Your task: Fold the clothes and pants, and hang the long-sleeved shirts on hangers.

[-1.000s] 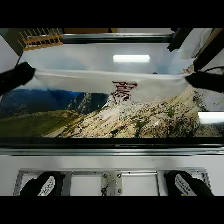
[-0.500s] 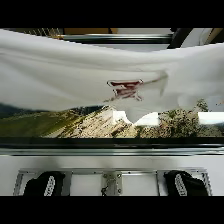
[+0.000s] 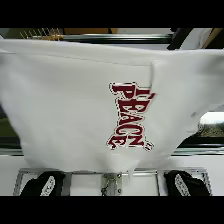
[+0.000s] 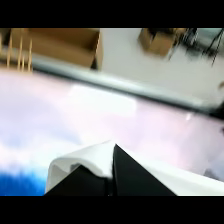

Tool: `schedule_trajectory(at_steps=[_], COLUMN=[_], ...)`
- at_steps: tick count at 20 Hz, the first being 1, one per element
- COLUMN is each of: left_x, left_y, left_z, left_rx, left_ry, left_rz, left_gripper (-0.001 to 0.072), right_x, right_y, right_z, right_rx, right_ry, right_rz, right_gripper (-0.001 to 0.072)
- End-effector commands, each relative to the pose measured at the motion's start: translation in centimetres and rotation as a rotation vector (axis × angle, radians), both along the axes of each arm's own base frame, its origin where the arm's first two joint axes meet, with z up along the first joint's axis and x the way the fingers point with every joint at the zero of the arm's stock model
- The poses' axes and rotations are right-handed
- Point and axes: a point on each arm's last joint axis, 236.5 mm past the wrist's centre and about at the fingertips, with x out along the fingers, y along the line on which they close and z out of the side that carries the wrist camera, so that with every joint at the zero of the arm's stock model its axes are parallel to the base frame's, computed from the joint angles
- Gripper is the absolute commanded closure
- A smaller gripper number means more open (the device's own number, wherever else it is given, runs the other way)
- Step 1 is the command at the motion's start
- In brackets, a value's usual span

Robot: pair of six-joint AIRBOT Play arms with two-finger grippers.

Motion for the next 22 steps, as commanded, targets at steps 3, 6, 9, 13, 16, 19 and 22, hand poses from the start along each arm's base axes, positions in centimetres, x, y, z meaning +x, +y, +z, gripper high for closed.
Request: schedule_trajectory(at_steps=[3,6,9,13,16,19,22], left_x=[10.9,14.6,17.5,20.0,19.0,16.9,15.1], left_y=[0.2,-0.7,-0.5,0.4,0.8,1.7,2.4], left_z=[-22.1,-31.0,-35.0,-35.2,-35.9,-37.7,-39.5], left_rx=[-0.113,-0.140,-0.170,-0.275,-0.256,-0.152,-0.087], left_ry=[0.546,0.656,0.630,0.546,0.591,0.686,0.761], left_rz=[-0.062,-0.061,-0.022,0.037,0.019,-0.012,-0.017], left_gripper=[0.0702,0.0702,0.0702,0.0703,0.0703,0.0703,0.0702], right_x=[9.7,13.9,18.1,21.0,19.7,16.2,12.5], right_y=[1.1,1.4,0.5,-0.6,-1.0,-0.4,0.6], right_z=[-19.8,-28.8,-33.2,-33.7,-33.9,-35.6,-38.1], right_rx=[0.038,0.059,0.072,0.068,0.002,-0.061,-0.048], right_ry=[0.555,0.700,0.682,0.591,0.629,0.707,0.772], right_rz=[0.111,0.114,0.068,0.016,0.026,0.041,0.029], right_gripper=[0.0702,0.0702,0.0701,0.0702,0.0702,0.0702,0.0702])
